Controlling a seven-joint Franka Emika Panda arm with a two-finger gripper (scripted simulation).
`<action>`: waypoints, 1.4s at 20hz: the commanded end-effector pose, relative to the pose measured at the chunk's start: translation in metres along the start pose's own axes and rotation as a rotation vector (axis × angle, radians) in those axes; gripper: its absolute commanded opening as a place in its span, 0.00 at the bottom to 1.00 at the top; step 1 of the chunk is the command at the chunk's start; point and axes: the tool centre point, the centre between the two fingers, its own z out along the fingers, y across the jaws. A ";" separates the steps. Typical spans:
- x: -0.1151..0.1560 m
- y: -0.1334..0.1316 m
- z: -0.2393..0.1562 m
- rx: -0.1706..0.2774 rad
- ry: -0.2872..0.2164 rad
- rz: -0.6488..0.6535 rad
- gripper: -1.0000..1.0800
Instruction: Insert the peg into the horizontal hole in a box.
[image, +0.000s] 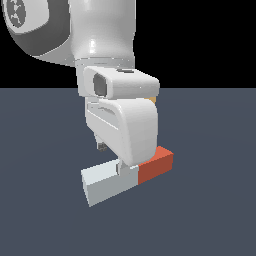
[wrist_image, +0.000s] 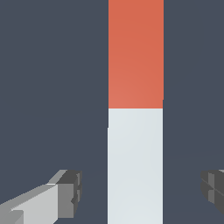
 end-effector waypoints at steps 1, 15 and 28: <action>0.000 0.000 0.004 0.000 0.000 0.000 0.96; -0.001 -0.001 0.049 0.001 0.000 0.005 0.96; 0.000 0.000 0.048 0.000 0.000 0.001 0.00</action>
